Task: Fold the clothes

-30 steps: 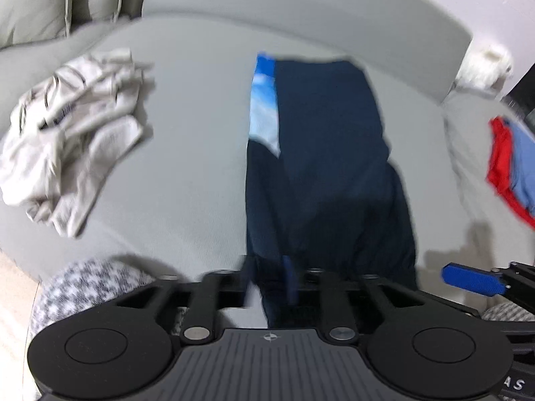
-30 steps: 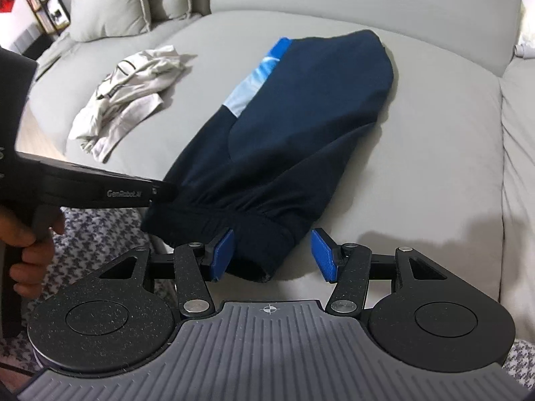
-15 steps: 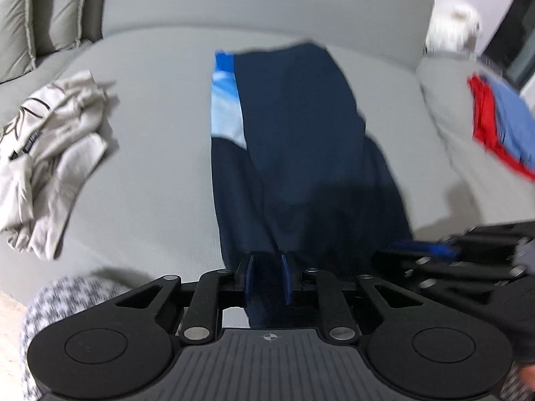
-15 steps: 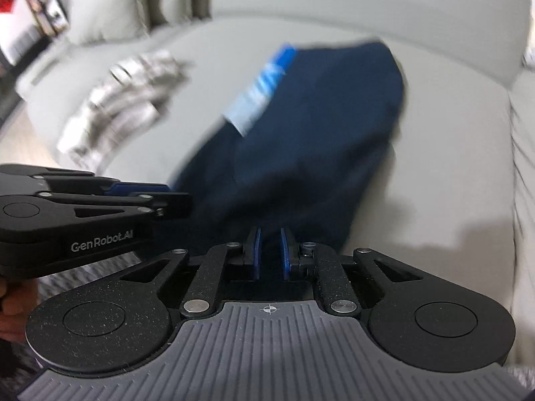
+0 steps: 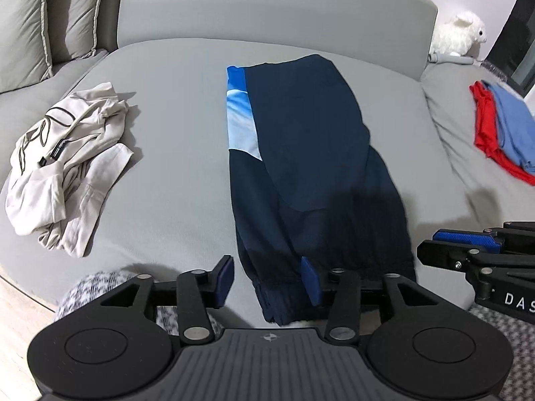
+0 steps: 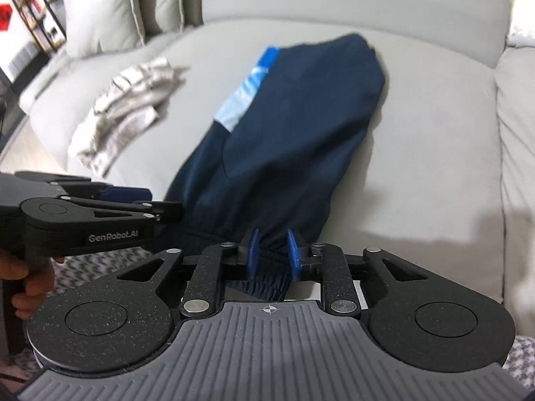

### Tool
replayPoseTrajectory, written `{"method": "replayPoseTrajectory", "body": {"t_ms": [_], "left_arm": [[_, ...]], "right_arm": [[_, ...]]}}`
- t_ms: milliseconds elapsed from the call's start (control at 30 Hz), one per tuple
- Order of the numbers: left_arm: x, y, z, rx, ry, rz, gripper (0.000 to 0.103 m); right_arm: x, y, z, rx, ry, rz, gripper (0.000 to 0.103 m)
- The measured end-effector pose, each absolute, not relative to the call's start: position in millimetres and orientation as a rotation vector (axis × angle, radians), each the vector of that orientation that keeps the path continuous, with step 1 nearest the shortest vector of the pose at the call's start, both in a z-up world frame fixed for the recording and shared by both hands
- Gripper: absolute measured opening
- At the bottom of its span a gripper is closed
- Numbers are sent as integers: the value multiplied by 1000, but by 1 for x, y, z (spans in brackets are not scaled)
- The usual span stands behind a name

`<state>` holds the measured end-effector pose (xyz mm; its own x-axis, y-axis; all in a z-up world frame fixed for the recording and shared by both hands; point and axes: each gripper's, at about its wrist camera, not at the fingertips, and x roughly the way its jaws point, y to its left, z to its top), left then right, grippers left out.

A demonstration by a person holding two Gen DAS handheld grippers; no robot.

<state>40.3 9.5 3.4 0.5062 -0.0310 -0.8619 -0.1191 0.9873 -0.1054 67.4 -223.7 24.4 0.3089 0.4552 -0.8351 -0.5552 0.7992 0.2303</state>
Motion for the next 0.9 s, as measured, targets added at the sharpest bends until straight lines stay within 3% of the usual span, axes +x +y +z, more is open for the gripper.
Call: {"method": "replayPoseTrajectory", "body": {"t_ms": [567,900], "left_arm": [[20,13,1,-168,1074,87,63],[19,17,-3,-186,1075,91,69]], "right_arm": [[42,-242,39,-114,1037,663,41],[41,-241,31,-91,1059,649,41]]}}
